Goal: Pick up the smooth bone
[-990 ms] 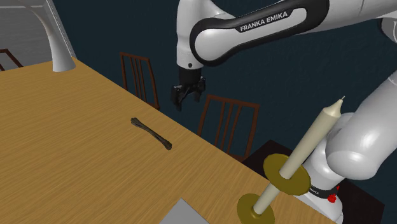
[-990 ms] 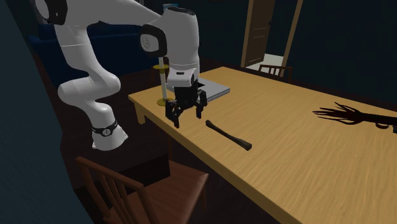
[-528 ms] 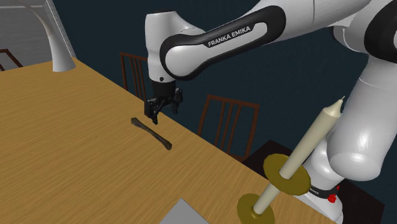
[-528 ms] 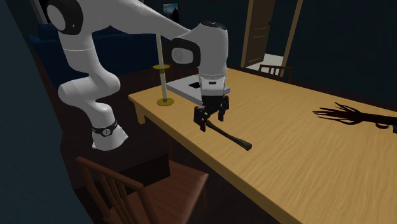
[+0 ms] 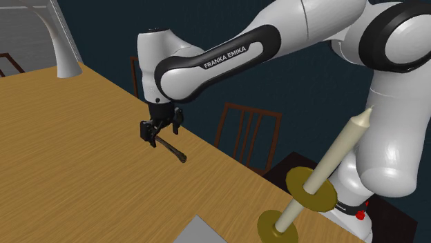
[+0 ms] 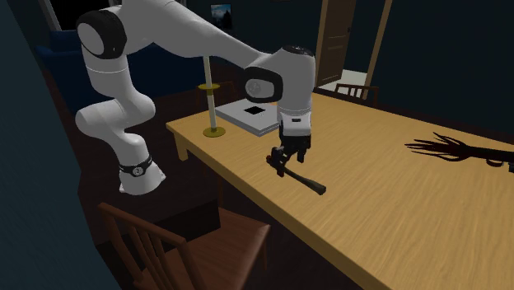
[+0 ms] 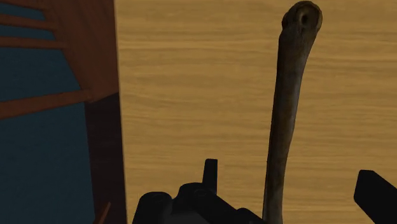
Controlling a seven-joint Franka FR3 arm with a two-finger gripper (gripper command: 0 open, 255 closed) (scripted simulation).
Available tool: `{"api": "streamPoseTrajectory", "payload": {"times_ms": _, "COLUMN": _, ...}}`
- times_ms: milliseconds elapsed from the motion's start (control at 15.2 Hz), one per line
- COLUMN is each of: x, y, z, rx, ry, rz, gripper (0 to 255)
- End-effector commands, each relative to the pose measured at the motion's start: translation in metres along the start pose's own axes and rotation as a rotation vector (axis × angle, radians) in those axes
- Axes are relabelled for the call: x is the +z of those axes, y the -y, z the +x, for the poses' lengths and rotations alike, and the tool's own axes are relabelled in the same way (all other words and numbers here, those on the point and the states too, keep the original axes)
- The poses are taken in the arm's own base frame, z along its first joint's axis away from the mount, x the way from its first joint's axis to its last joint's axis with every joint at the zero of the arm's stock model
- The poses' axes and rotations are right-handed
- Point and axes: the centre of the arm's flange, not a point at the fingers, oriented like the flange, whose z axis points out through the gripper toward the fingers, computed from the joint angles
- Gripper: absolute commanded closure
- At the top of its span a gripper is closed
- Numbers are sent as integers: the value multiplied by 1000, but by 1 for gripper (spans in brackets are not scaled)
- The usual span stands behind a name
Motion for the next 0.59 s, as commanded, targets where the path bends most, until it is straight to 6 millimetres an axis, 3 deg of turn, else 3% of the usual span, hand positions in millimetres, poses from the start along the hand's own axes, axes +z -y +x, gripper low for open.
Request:
{"api": "streamPoseTrajectory", "payload": {"times_ms": 0, "x": 10, "y": 0, "z": 0, "rx": 0, "ry": 0, "rz": 0, "gripper": 0}}
{"api": "streamPoseTrajectory", "payload": {"times_ms": 264, "x": 24, "y": -1, "z": 0, "rx": 0, "ry": 0, "rz": 0, "gripper": 0}}
{"api": "streamPoseTrajectory", "payload": {"times_ms": 330, "x": 23, "y": -1, "z": 0, "rx": 0, "ry": 0, "rz": 0, "gripper": 255}}
{"api": "streamPoseTrajectory", "payload": {"times_ms": 528, "x": 24, "y": -1, "z": 0, "rx": 0, "ry": 0, "rz": 0, "gripper": 255}}
